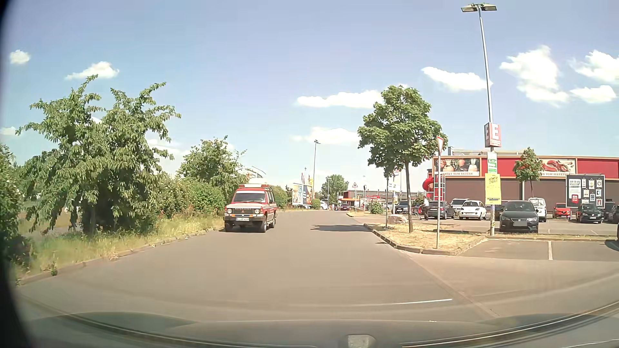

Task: Follow the waypoints while adhering to traffic rules and regulations

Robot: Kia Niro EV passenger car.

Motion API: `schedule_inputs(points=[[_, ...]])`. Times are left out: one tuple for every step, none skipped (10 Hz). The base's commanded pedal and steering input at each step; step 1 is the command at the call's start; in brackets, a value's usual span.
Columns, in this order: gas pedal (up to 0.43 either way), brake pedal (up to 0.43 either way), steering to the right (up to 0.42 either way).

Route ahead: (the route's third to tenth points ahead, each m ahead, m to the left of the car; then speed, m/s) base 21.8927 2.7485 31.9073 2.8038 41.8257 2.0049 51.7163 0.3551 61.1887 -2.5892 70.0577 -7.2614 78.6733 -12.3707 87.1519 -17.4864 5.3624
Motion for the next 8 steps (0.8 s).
schedule_inputs(points=[[0.189,0.03,0.004],[0.189,0.03,0.004],[0.189,0.03,0.004],[0.189,0.03,0.004],[0.189,0.03,0.004],[0.189,0.03,0.004],[0.189,0.03,0.004],[0.189,0.03,0.004]])
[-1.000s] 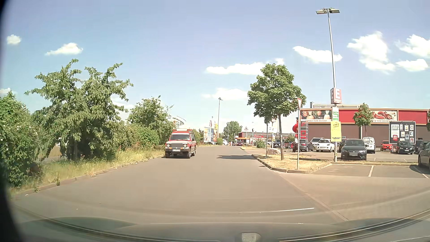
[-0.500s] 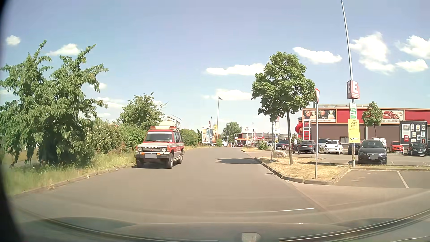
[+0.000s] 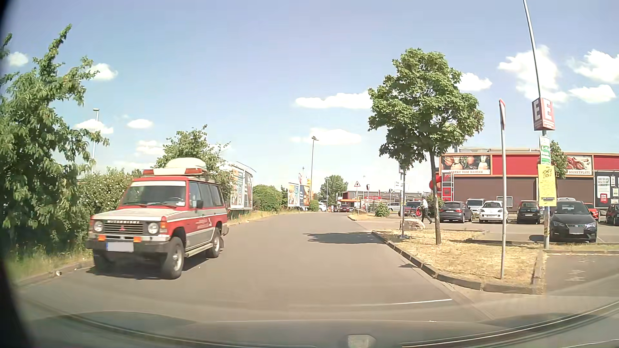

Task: Follow the waypoints while adhering to traffic rules and regulations

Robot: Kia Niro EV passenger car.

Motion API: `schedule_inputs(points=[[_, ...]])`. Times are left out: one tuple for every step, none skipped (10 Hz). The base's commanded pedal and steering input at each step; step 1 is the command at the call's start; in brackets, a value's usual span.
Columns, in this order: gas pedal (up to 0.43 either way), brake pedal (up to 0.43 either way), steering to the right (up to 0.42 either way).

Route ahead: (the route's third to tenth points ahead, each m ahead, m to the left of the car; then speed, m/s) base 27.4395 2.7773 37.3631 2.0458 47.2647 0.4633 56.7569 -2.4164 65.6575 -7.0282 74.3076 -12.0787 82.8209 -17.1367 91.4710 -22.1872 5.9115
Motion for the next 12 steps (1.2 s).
schedule_inputs(points=[[0.189,0.03,0.004],[0.169,0.03,0.003],[0.157,0.03,0.003],[0.157,0.03,0.003],[0.157,0.03,0.003],[0.157,0.03,0.003],[0.118,0.03,0.003],[0.11,0.03,0.002],[0.087,0.03,0.0],[0.059,0.03,-0.001],[0.02,0.03,-0.002],[0.0,0.03,-0.002]])
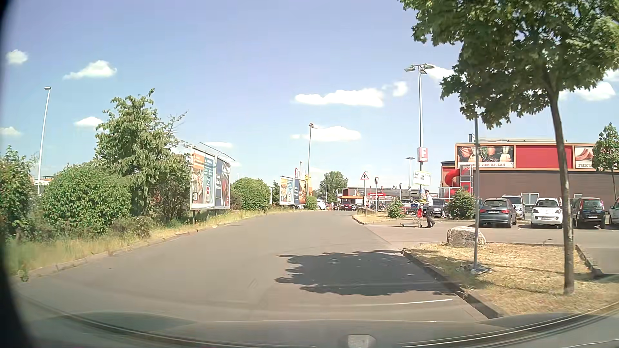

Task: Follow the waypoints while adhering to traffic rules and regulations

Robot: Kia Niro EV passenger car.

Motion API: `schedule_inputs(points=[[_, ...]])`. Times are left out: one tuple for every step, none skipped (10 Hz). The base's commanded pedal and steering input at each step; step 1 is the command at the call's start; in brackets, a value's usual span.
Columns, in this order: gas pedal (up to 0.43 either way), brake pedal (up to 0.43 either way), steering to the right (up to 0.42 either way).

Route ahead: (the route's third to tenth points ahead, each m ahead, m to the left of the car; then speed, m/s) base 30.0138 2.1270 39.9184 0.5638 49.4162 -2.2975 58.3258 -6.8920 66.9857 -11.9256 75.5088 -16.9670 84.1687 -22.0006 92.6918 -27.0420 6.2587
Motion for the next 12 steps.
schedule_inputs(points=[[0.0,0.03,-0.002],[0.0,0.03,-0.002],[0.0,0.03,-0.002],[0.0,0.03,-0.002],[0.008,0.03,-0.001],[0.02,0.03,-0.002],[0.028,0.03,-0.001],[0.028,0.03,-0.001],[0.028,0.03,-0.002],[0.028,0.03,-0.002],[0.028,0.03,-0.002],[0.028,0.03,-0.002]])
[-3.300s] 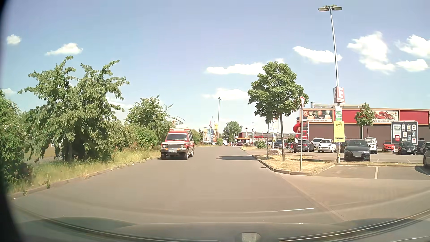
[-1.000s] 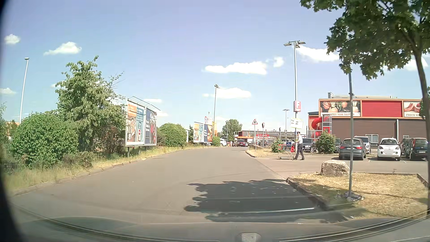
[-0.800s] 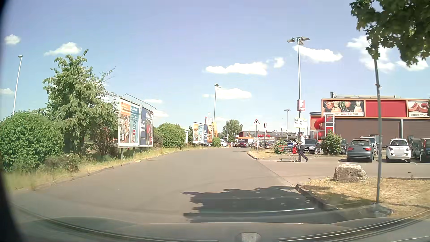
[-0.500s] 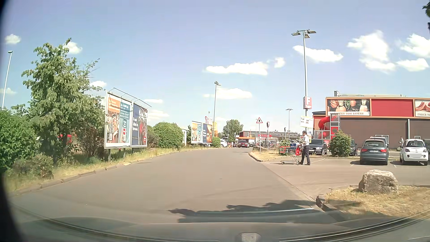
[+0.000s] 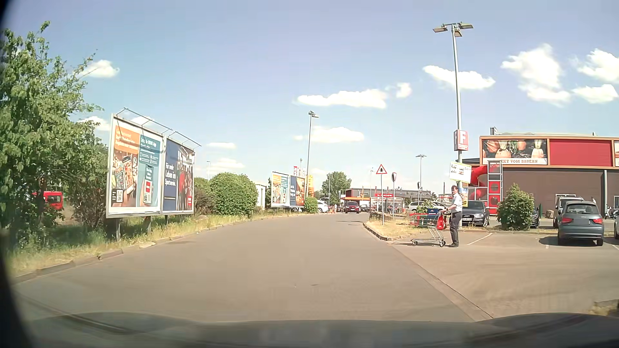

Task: Follow the waypoints while adhering to traffic rules and regulations

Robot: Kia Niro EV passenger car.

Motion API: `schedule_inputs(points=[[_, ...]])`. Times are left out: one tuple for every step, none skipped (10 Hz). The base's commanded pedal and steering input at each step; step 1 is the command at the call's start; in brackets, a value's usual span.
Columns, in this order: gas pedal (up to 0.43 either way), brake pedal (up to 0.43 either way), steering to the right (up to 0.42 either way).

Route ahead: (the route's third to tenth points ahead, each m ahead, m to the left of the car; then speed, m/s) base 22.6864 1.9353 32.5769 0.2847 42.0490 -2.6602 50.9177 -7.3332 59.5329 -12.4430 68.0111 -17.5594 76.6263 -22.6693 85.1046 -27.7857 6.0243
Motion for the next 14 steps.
schedule_inputs(points=[[0.028,0.03,-0.001],[0.028,0.03,-0.001],[0.028,0.03,-0.001],[0.028,0.03,0.0],[0.028,0.03,0.0],[0.028,0.03,0.0],[0.028,0.03,0.0],[0.028,0.03,-0.001],[0.028,0.03,0.0],[0.028,0.03,-0.001],[0.028,0.03,-0.001],[0.028,0.03,0.0],[0.028,0.03,0.001],[0.028,0.03,0.002]])
